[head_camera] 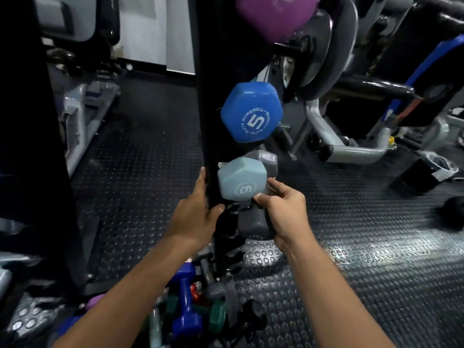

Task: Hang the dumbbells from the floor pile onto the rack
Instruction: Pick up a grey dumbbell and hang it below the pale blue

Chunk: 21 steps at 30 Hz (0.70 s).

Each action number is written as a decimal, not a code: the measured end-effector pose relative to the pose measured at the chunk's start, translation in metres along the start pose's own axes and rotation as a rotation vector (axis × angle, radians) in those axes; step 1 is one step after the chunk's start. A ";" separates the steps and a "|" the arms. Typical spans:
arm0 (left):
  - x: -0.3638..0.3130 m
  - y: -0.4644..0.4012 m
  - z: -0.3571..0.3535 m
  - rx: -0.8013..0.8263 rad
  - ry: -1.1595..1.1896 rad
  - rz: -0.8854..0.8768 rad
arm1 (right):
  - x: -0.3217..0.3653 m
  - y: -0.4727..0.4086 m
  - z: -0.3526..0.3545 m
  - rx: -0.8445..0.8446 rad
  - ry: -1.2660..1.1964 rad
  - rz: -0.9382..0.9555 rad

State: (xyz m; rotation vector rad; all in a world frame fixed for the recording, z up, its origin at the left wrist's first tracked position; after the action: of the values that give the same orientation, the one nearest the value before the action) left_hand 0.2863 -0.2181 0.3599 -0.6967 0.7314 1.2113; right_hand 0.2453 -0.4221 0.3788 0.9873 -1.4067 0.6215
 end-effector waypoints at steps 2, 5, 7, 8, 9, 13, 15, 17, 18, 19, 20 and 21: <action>-0.002 0.001 0.002 0.014 0.026 0.011 | 0.001 -0.003 0.001 0.043 -0.007 -0.053; -0.002 0.001 0.004 0.019 0.033 -0.017 | 0.009 -0.013 -0.001 0.084 -0.018 -0.110; -0.003 0.002 0.007 0.011 0.026 -0.032 | 0.017 -0.020 -0.002 0.079 -0.014 -0.105; -0.004 0.002 0.008 0.008 0.022 -0.043 | 0.022 -0.025 -0.002 0.074 0.000 -0.092; -0.005 0.002 0.009 0.009 0.015 -0.052 | 0.025 -0.028 -0.002 0.082 0.011 -0.085; -0.006 -0.001 0.009 0.027 -0.032 -0.069 | 0.023 -0.031 -0.018 0.167 0.086 -0.078; -0.002 -0.002 0.007 0.044 -0.019 -0.049 | 0.020 -0.032 -0.025 0.184 0.125 -0.070; -0.004 -0.001 0.007 0.044 -0.008 -0.048 | 0.014 -0.032 -0.029 0.197 0.152 -0.082; -0.005 -0.001 0.007 0.041 -0.004 -0.050 | 0.011 -0.032 -0.029 0.202 0.176 -0.090; -0.006 0.000 0.007 0.039 -0.004 -0.049 | 0.010 -0.032 -0.030 0.212 0.204 -0.093; -0.008 0.001 0.008 0.037 -0.006 -0.051 | 0.010 -0.031 -0.030 0.222 0.228 -0.090; -0.009 0.001 0.008 0.039 -0.008 -0.053 | 0.011 -0.030 -0.031 0.232 0.250 -0.089</action>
State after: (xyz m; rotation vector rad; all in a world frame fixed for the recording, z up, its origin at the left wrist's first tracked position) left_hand 0.2843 -0.2164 0.3714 -0.6747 0.7237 1.1484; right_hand 0.2877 -0.4128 0.3868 1.1072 -1.0815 0.8249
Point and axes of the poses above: each hand's wrist, its own y-axis away from the middle knuckle, its own z-axis out of the back of the hand, x = y × z, the point moved 8 cm from there along -y, towards the middle knuckle, and after that the axes turned 4 degrees about -y, right-handed, at the moved point
